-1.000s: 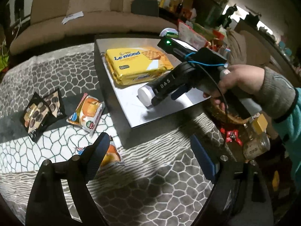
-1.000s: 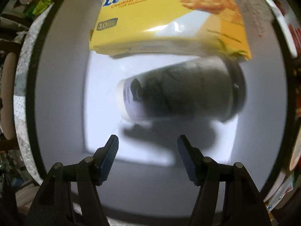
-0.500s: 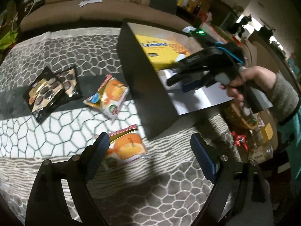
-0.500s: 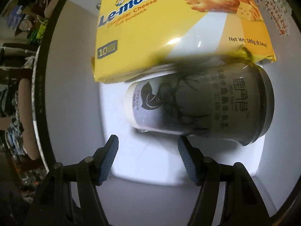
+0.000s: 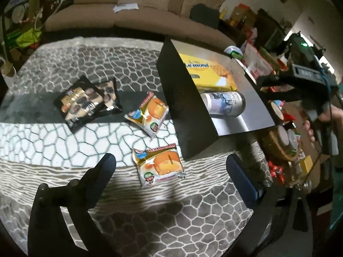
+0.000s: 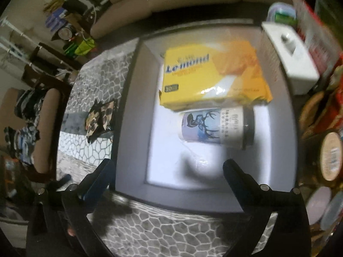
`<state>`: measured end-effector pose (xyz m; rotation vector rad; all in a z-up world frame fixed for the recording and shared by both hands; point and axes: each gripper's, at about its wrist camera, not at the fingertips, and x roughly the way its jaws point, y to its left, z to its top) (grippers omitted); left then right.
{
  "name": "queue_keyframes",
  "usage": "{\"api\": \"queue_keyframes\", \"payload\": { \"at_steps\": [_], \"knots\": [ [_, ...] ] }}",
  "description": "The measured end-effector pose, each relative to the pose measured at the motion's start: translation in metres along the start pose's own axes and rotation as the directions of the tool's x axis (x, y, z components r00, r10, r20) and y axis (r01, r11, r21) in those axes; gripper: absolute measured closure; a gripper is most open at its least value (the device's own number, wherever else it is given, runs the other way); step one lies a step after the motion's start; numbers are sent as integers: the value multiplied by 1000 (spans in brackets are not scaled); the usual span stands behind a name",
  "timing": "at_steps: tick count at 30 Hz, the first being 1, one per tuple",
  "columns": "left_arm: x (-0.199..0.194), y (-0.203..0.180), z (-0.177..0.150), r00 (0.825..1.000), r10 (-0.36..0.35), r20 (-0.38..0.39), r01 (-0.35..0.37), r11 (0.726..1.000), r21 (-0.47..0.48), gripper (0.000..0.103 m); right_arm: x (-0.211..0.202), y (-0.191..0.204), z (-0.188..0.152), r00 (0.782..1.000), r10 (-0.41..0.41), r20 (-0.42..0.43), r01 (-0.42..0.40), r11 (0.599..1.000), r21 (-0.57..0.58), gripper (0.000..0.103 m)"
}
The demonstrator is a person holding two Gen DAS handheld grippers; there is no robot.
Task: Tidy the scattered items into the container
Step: 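Move the right gripper toward the black cookie packs on the cloth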
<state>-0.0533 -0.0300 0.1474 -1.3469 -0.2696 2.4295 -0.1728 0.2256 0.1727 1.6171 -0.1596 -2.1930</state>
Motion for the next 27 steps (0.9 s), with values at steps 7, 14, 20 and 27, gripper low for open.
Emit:
{"api": "queue_keyframes", "payload": {
  "at_steps": [7, 14, 20, 27],
  "knots": [
    [-36, 35, 0, 997, 66, 36, -63, 995, -73, 0, -2, 52, -26, 988, 152, 27, -151, 987, -57, 0],
    [-74, 83, -17, 979, 185, 89, -171, 975, -143, 0, 14, 116, -46, 963, 254, 88, -247, 965, -85, 0],
    [-98, 110, -27, 945, 300, 126, -276, 944, -180, 0, 28, 160, -61, 963, 213, 163, -193, 972, -132, 0],
    [-104, 160, -26, 954, 269, 132, -223, 932, -287, 0, 60, 202, -58, 961, 255, 111, -238, 961, -142, 0]
  ]
}}
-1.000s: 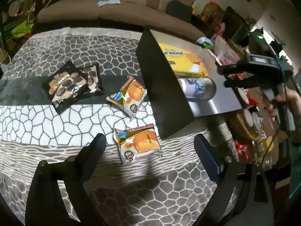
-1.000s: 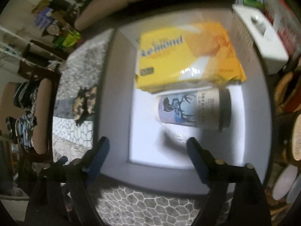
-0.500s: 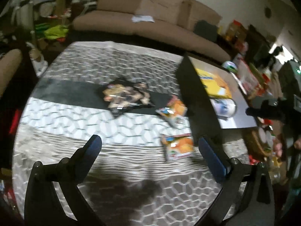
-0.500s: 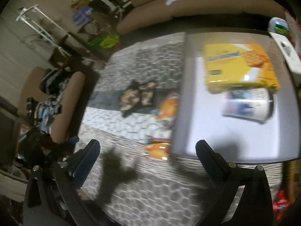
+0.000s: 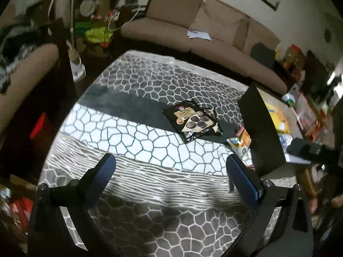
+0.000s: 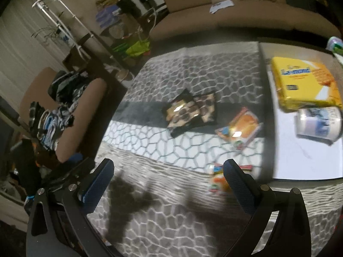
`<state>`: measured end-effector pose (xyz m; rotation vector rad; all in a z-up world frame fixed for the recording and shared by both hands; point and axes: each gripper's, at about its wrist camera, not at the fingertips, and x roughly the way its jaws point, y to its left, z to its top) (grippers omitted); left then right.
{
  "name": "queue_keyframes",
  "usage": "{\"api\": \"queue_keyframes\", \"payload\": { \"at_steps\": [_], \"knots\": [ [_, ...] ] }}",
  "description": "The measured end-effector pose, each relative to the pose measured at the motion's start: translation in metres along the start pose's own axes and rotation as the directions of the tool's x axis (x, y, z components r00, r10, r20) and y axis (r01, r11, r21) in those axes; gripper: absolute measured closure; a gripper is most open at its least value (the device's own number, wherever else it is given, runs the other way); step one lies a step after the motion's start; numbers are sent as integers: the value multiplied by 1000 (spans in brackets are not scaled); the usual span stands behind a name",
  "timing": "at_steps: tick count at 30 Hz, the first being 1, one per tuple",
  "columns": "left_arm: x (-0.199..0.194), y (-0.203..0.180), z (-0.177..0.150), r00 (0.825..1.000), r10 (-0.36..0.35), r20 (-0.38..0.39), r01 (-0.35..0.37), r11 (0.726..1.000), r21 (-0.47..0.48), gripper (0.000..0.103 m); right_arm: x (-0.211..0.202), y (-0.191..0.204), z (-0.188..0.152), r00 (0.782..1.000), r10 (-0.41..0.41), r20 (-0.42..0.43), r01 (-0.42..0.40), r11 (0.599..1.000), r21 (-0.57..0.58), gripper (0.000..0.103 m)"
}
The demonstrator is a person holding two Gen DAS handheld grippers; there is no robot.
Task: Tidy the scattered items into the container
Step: 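Move the right gripper toward the black cookie packs on the cloth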
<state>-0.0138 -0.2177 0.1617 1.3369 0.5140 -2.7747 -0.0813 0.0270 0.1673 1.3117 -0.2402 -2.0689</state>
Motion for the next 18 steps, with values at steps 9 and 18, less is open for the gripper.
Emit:
{"api": "queue_keyframes", "payload": {
  "at_steps": [9, 18],
  "knots": [
    [84, 41, 7, 966, -254, -38, 222, 900, -374, 0, 74, -20, 30, 996, 61, -61, -51, 987, 154, 0],
    [173, 40, 10, 860, -509, -34, 399, 712, -577, 1, 120, -58, 75, 994, -5, -105, 23, 985, 171, 12]
  ]
}}
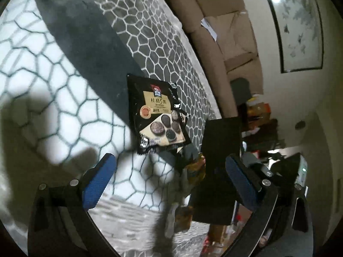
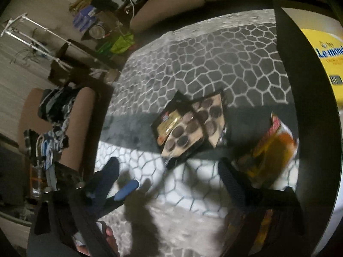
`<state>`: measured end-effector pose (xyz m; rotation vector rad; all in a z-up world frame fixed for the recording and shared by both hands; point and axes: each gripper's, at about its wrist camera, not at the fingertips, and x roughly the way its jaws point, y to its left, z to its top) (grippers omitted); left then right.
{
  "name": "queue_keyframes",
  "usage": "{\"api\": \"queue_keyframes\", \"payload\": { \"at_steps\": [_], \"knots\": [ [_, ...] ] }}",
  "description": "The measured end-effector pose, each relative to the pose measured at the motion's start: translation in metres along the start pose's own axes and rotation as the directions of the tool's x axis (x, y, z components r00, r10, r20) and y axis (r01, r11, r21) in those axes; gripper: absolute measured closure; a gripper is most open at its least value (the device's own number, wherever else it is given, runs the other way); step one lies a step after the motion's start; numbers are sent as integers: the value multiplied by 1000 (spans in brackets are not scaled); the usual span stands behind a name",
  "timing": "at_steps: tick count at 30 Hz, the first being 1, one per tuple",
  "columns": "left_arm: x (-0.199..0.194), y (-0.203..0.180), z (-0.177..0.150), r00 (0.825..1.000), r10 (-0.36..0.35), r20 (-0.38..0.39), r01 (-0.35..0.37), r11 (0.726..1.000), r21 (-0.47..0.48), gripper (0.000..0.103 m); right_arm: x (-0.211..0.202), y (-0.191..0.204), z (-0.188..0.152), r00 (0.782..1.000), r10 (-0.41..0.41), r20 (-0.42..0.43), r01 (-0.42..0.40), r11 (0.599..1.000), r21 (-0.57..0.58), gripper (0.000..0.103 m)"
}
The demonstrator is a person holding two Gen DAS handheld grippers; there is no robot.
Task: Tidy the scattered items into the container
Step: 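Move the right gripper toward the black cookie packs on the cloth, then grasp one black cookie pack with the right gripper and lift it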
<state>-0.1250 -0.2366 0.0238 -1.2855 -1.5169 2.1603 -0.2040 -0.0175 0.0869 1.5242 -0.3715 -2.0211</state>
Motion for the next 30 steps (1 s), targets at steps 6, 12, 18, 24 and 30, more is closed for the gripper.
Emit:
{"api": "queue_keyframes", "payload": {
  "at_steps": [6, 12, 18, 24, 30],
  "knots": [
    [13, 17, 8, 998, -54, -38, 52, 997, -58, 1, 29, -7, 20, 998, -55, -43, 54, 998, -28, 34],
    [15, 20, 14, 996, -84, -34, 81, 993, -82, 1, 58, -12, 24, 994, -83, -66, 82, 996, -18, 40],
    [13, 29, 15, 994, -105, -11, 103, 985, -135, 1, 76, -26, 20, 993, -59, -98, 62, 997, 33, 75],
    [18, 35, 16, 995, -95, -29, 90, 986, -138, 2, 74, -33, 14, 996, -1, -90, 9, 996, 84, 92],
    [20, 37, 12, 997, -70, -44, 64, 990, -127, 4, 73, -12, -12, 993, -26, -111, 28, 1000, 11, 93]
  ]
}}
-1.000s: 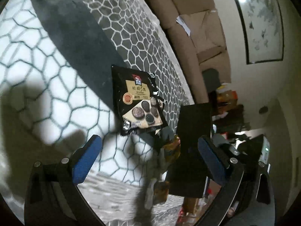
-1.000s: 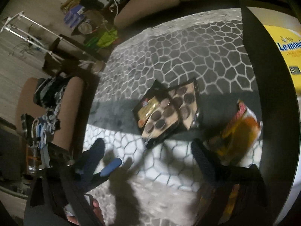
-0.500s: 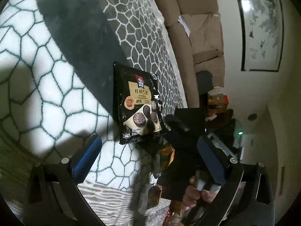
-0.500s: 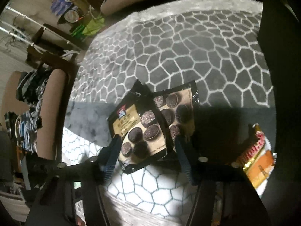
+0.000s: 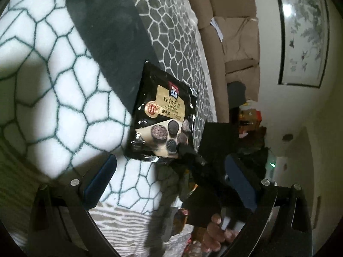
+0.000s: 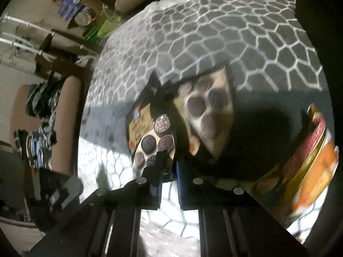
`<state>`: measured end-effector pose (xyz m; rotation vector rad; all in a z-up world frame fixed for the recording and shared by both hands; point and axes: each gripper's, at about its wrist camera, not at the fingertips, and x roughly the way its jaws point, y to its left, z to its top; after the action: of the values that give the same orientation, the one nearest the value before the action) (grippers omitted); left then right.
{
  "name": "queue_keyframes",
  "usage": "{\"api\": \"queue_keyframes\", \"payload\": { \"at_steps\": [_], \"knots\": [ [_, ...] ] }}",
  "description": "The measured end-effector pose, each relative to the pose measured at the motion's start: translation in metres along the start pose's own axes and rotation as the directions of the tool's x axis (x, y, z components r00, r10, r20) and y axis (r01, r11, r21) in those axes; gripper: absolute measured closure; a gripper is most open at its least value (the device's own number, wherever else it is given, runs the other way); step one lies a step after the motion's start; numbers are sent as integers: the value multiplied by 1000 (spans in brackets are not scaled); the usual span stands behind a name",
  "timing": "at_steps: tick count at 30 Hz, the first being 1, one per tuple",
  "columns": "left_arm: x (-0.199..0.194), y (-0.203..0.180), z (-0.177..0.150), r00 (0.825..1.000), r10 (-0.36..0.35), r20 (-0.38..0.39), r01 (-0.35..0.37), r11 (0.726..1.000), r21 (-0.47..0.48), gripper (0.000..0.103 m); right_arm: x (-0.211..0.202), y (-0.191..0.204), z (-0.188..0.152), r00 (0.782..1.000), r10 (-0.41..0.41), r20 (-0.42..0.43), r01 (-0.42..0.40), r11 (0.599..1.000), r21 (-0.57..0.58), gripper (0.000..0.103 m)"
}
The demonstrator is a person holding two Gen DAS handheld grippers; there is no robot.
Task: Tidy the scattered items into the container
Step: 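Grasp one black cookie pack with the right gripper and lift it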
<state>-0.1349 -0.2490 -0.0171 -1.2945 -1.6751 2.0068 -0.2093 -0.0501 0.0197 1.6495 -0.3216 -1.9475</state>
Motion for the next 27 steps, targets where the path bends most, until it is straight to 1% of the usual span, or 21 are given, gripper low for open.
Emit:
{"api": "queue_keyframes", "payload": {
  "at_steps": [3, 6, 9, 13, 16, 21, 24, 27],
  "knots": [
    [-5, 0, -1, 1000, 16, 1, -16, 1000, 22, 5, -7, 25, -18, 994, -92, 59, 99, 986, -132, 93],
    [-11, 4, 0, 999, 32, 4, -32, 999, 29, 5, -10, 40, -33, 982, -154, 106, 174, 962, -210, 95],
    [-16, 7, 2, 999, 34, 5, -35, 999, 26, 5, -12, 48, -43, 974, -183, 137, 213, 942, -259, 95],
    [-22, 8, 3, 999, 39, 11, -40, 999, 32, 5, -13, 63, -59, 958, -226, 176, 274, 903, -332, 95],
    [-23, 9, 3, 999, 44, 7, -44, 998, 38, 5, -11, 73, -67, 950, -246, 195, 304, 874, -378, 95],
    [-24, 8, 4, 999, 45, 0, -45, 998, 43, 5, -8, 84, -74, 948, -246, 203, 310, 855, -416, 95],
    [-23, 7, 4, 999, 45, -4, -45, 998, 45, 5, -6, 85, -76, 955, -230, 189, 290, 863, -413, 95],
    [-23, 7, 3, 999, 42, -13, -42, 998, 48, 5, -6, 81, -76, 968, -194, 158, 241, 891, -383, 95]
  ]
}}
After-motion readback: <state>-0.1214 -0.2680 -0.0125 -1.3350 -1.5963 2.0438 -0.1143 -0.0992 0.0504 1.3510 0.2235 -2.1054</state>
